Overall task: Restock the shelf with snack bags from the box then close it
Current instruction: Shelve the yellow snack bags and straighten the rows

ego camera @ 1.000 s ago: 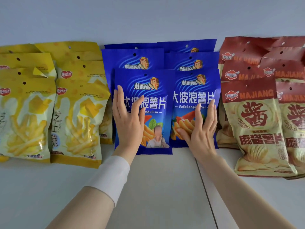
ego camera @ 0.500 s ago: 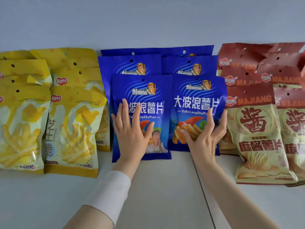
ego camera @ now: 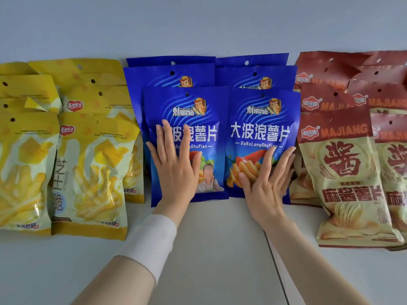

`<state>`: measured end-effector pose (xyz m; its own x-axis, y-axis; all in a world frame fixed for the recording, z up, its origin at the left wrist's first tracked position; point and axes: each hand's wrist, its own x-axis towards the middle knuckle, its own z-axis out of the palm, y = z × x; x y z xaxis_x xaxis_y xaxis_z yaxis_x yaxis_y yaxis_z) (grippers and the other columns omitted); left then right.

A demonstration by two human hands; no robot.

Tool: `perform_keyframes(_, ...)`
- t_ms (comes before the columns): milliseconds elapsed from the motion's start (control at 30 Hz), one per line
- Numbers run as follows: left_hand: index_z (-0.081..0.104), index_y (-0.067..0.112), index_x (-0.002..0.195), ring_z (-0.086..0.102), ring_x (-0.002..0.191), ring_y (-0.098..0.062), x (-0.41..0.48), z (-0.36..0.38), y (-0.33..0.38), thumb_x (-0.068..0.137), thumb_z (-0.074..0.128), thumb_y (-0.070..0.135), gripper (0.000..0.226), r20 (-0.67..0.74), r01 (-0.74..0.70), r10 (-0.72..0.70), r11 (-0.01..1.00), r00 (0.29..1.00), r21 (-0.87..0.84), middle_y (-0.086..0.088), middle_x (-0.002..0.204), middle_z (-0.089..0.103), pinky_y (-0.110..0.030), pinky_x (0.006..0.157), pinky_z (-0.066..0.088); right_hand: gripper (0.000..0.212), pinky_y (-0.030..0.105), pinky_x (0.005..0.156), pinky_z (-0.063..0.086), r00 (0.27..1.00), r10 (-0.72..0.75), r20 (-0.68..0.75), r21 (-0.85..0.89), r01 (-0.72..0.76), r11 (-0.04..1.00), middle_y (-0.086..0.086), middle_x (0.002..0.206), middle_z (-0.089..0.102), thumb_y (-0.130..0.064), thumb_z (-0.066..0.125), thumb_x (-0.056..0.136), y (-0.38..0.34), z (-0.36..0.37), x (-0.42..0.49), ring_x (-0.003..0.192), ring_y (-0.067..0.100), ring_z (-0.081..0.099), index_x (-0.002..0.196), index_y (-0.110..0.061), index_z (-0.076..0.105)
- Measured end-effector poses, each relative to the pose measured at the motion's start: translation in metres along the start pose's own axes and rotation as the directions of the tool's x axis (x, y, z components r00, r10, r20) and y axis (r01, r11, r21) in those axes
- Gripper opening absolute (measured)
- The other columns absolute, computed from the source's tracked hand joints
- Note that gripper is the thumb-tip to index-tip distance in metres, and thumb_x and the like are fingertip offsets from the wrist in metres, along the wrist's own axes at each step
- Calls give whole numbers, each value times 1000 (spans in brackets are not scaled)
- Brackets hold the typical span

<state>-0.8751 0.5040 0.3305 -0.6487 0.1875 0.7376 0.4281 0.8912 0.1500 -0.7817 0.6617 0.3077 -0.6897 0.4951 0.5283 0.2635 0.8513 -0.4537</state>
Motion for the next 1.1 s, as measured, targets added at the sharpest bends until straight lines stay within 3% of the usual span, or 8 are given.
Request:
perform_keyframes(167, 35, 16, 141, 19, 141, -35, 2, 0, 1, 99, 24, 47, 53, 22, 18, -18, 1000, 1000, -7, -20, 151, 27, -48, 114, 14, 80, 52, 113, 13, 998, -17, 62, 55, 13, 998, 25, 152, -7, -61, 31, 87, 1, 4, 8, 142, 35, -4, 144, -15, -2)
perform_keyframes(333, 43, 13, 121, 21, 141, -39, 21, -6, 8, 89, 42, 37, 40, -7, 70, -71, 991, 997, -113, -22, 150, 29, -48, 114, 12, 83, 49, 115, 5, 997, 10, 70, 128, -19, 992, 21, 154, -12, -61, 33, 84, -4, -2, 4, 143, 30, -10, 144, -19, -6)
perform_keyframes(433, 37, 14, 133, 18, 142, -41, 30, -3, 11, 91, 42, 37, 49, 3, 85, -85, 993, 996, -83, -24, 152, 25, -52, 114, 9, 85, 46, 114, 1, 998, 39, 56, 125, -46, 991, 23, 154, -10, -61, 31, 83, -8, -4, -2, 142, 31, -11, 145, -17, -6)
perform_keyframes(533, 33, 13, 141, 20, 141, -42, 32, 2, 11, 93, 42, 38, 55, -9, 77, -78, 995, 997, -61, -25, 151, 25, -56, 113, 13, 83, 49, 114, 6, 998, 51, 40, 95, -55, 994, 28, 153, -5, -61, 31, 83, -9, 0, 1, 142, 37, -5, 143, -16, -5)
perform_keyframes(633, 32, 12, 142, 22, 140, -43, 42, 7, 9, 94, 43, 38, 56, -54, 81, -85, 994, 995, -74, -25, 151, 27, -58, 113, 17, 81, 50, 112, 14, 1000, -5, 14, 71, 4, 997, 33, 150, 0, -61, 30, 88, -8, 8, 11, 141, 41, 2, 144, -9, 2)
perform_keyframes(767, 33, 13, 142, 23, 140, -43, 41, 9, 10, 94, 45, 37, 54, -102, 57, -66, 994, 993, -91, -24, 150, 29, -58, 113, 18, 80, 46, 112, 14, 999, -48, -9, 64, 49, 997, 36, 148, 4, -62, 24, 91, -6, 11, 19, 140, 43, 5, 143, -3, 6)
perform_keyframes(933, 37, 11, 140, 23, 140, -40, 39, 9, 9, 95, 45, 34, 51, -133, 43, -60, 991, 989, -128, -25, 149, 30, -54, 114, 14, 82, 46, 112, 12, 999, -14, 28, 99, 11, 995, 32, 151, 0, -64, 27, 88, -9, 6, 13, 141, 39, 2, 143, -9, 1)
perform_keyframes(1100, 43, 13, 138, 26, 140, -38, 39, 10, 10, 94, 46, 33, 48, -119, 57, -70, 993, 990, -103, -22, 149, 33, -55, 113, 18, 82, 55, 108, 22, 996, 59, 69, 51, -63, 997, 35, 149, 7, -54, 40, 85, -20, 6, 19, 139, 46, 10, 143, -6, 6)
